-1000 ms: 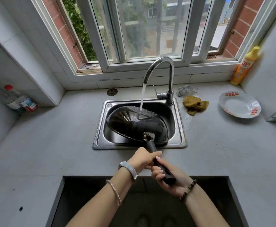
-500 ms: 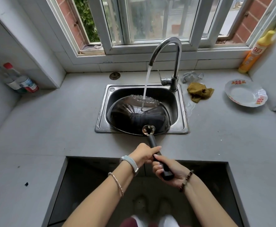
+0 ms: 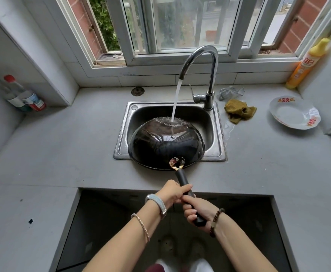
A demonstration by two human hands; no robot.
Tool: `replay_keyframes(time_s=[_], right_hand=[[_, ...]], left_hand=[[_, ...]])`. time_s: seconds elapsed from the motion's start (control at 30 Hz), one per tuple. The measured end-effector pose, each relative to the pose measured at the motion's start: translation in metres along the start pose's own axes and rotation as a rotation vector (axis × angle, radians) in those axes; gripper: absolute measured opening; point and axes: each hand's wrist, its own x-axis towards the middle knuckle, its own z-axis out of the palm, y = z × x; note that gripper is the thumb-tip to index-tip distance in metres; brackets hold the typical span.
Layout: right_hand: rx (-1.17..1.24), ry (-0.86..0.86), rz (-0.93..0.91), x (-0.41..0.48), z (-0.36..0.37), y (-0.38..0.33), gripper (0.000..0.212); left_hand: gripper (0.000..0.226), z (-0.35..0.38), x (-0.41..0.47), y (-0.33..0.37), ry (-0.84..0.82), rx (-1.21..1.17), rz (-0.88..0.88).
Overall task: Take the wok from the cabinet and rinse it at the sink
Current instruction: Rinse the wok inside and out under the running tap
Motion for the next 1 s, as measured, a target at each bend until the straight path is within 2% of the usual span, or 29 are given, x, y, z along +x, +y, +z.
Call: replay_keyframes(time_s=[0.13, 0.37, 0.57, 1.0], right_hand=[[-0.03, 0.016, -0.015, 0.008, -0.002, 0.007, 0.021], [-0.186, 0.086, -0.103, 0.029, -0.014, 0.033, 0.014], [-0.318, 0.12, -0.151, 0.037, -0.022, 0.043, 0.014], [-0.354, 0.142, -0.178, 0.044, -0.028, 0.049, 0.017]], left_hand=[[0.047, -0.005, 0.003, -0.006, 0.0, 0.028, -0.003], [0.034, -0.004, 0.005, -0.03, -0.076, -0.043, 0.001], [0.031, 0.004, 0.014, -0.045, -0.042, -0.034, 0.008], [0.021, 0.007, 0.023, -0.056, -0.03, -0.094, 0.006]])
